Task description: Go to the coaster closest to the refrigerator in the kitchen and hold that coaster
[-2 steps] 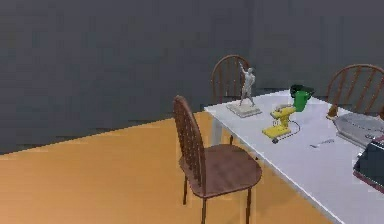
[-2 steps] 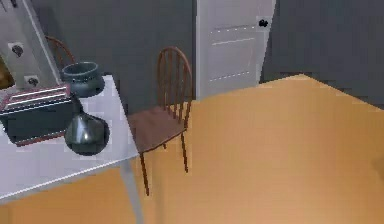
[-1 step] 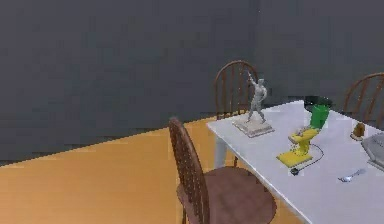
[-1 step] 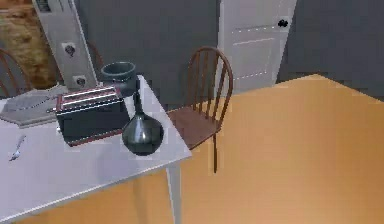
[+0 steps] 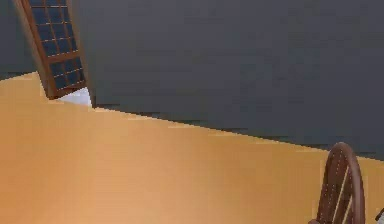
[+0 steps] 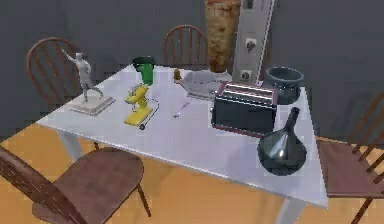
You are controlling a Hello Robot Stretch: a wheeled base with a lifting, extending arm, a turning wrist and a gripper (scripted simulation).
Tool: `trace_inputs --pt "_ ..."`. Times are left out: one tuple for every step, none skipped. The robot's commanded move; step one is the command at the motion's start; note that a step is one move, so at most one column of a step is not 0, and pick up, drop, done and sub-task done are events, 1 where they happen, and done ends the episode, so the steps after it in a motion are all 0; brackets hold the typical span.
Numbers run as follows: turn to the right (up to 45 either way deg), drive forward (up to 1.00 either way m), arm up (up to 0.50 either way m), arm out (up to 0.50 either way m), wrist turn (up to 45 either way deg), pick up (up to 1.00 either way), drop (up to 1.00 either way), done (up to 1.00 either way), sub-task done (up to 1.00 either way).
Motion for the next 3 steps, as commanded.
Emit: trace_inputs --pt "-45.0 0.0 0.0 0.0 0.0 0.0 0.0 0.0 0.0" --pt "-45.0 0.0 0.0 0.0 0.0 0.0 0.0 0.0 0.0" --pt "-12.0 0.0 0.0 0.0 0.0 0.0 0.0 0.0 0.0"
